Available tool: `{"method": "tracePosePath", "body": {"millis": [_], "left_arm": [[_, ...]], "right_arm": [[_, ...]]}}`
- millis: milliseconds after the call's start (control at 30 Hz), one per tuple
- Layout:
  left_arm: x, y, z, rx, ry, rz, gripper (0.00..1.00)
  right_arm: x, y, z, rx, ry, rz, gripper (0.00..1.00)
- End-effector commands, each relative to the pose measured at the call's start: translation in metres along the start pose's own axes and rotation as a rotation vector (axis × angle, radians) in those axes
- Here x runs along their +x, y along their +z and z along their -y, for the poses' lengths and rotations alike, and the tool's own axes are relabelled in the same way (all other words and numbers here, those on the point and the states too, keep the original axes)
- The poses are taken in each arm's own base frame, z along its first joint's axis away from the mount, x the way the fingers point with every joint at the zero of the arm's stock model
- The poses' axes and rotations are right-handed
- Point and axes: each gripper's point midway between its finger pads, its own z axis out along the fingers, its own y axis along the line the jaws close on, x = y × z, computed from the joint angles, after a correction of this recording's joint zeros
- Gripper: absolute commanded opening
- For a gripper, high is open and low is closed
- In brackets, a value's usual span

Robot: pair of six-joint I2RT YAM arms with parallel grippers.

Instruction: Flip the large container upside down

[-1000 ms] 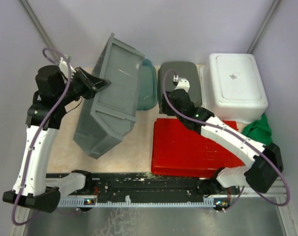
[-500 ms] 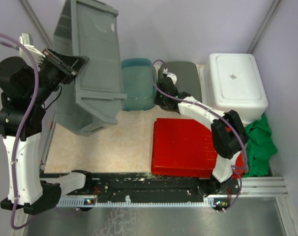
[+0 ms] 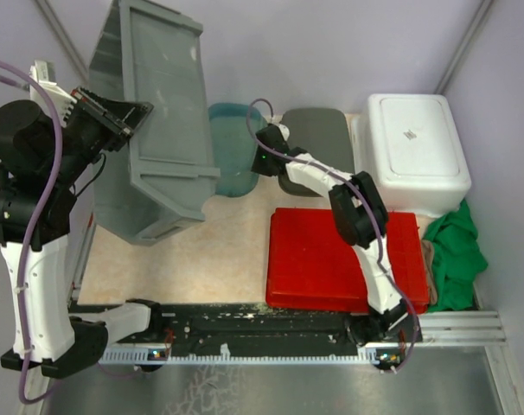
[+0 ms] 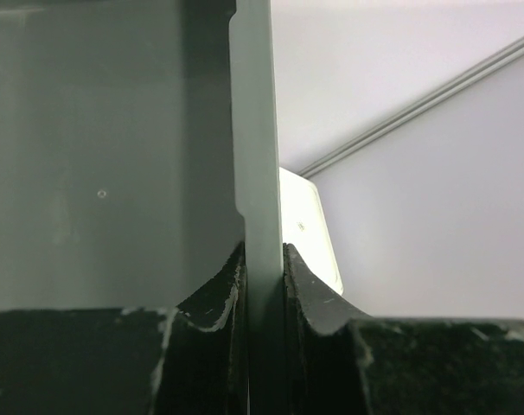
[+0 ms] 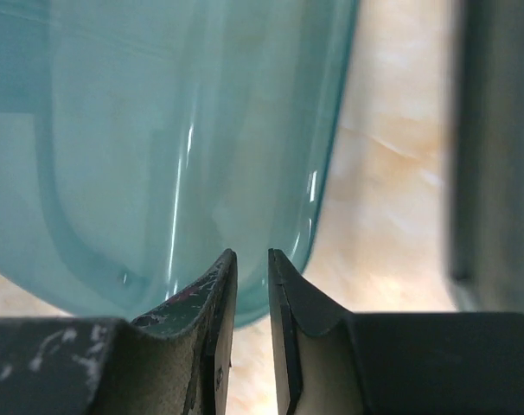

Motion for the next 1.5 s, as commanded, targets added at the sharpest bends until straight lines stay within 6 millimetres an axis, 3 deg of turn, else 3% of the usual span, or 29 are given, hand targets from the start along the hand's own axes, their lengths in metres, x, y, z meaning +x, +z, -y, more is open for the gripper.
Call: {"method": "tracePosePath", "body": {"millis": [0,133,233,300,433,600,767,867,1033,1133,1233,1367,1467], "left_arm": [[-0.054,-0.035,0.062,0.217,0.089,0.222,0.0],[-0.051,-0.033,0.058,0.208,0.087,0.211,0.0],[-0.046,-0.032,0.056,0.208,0.082,0.199,0.0],[-0.045,-0.033,0.056,0.213,0.08,0.198,0.0],[-0.041,-0.031,0.054,0.22,0.066,0.19,0.0],[-0.037,-0.029,0.051,0.216,0.059,0.18,0.0],[-0.035,-0.026,0.049,0.209,0.057,0.169,0.0],[-0.035,-0.025,0.047,0.199,0.062,0.168,0.0],[-0.036,-0.024,0.045,0.185,0.068,0.168,0.0],[-0.035,-0.024,0.045,0.183,0.067,0.16,0.0],[-0.033,-0.023,0.043,0.179,0.067,0.154,0.0],[-0.029,-0.018,0.041,0.186,0.06,0.141,0.0],[-0.023,-0.014,0.04,0.202,0.044,0.123,0.0]], "right_arm": [[-0.003,0.02,-0.085,-0.242,0.049,-0.043,0.24],[0.009,0.024,-0.162,-0.447,0.002,-0.115,0.27],[0.013,0.012,-0.193,-0.56,-0.035,-0.142,0.29],[0.007,0.004,-0.188,-0.556,-0.055,-0.125,0.3],[-0.024,-0.016,-0.156,-0.508,-0.004,-0.018,0.31],[-0.023,0.005,-0.096,-0.346,0.074,-0.02,0.31],[-0.005,0.033,-0.084,-0.287,0.119,-0.063,0.33],[0.001,0.047,-0.098,-0.306,0.154,-0.075,0.34],[0.018,0.07,-0.154,-0.397,0.193,-0.086,0.36],[0.024,0.067,-0.193,-0.505,0.233,-0.087,0.38],[0.027,0.056,-0.216,-0.618,0.245,-0.107,0.38],[0.022,0.024,-0.221,-0.68,0.147,-0.153,0.38],[0.014,-0.004,-0.197,-0.682,0.114,-0.167,0.4]]}}
